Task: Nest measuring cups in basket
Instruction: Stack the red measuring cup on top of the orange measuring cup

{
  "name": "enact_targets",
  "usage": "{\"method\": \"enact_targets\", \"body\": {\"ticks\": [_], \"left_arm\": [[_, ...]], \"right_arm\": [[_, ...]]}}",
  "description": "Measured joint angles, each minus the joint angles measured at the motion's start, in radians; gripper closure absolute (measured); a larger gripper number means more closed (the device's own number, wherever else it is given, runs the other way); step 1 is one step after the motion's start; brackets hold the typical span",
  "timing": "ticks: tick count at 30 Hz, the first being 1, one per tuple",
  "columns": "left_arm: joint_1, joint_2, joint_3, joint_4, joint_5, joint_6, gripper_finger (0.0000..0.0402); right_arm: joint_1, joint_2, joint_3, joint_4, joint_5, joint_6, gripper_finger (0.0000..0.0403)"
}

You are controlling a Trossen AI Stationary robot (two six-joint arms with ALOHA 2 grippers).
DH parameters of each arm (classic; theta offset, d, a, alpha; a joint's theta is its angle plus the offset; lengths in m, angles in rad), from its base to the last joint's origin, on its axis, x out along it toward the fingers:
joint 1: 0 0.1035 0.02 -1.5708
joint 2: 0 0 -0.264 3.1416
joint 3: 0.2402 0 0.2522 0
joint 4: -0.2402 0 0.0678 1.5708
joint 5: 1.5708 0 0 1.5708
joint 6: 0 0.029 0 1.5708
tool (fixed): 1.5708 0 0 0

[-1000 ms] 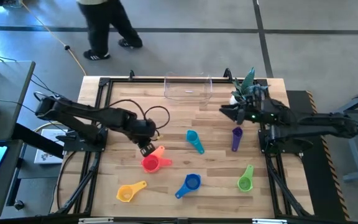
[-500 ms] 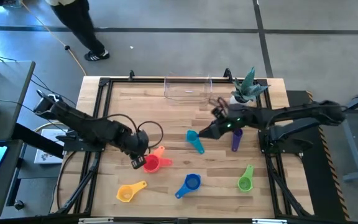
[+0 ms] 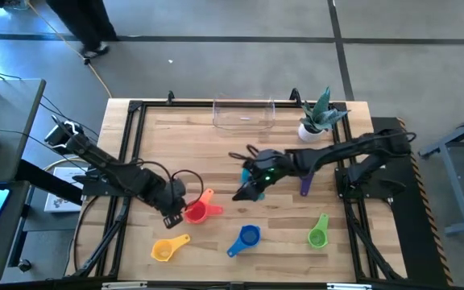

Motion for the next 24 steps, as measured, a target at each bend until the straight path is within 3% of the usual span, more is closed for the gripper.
{"method": "enact_targets", "body": {"ticks": [13,24], "left_arm": [[-0.017,0.003,0.0,0.112,0.0,-0.129,0.0371],[-0.017,0.004,0.0,0.117,0.016,-0.174,0.0371]], "right_arm": [[-0.041,0.224,0.199,-0.002,-0.241,-0.203,0.0115],[-0.047,0.305,0.199,0.019,-0.257,-0.377,0.0115]]}}
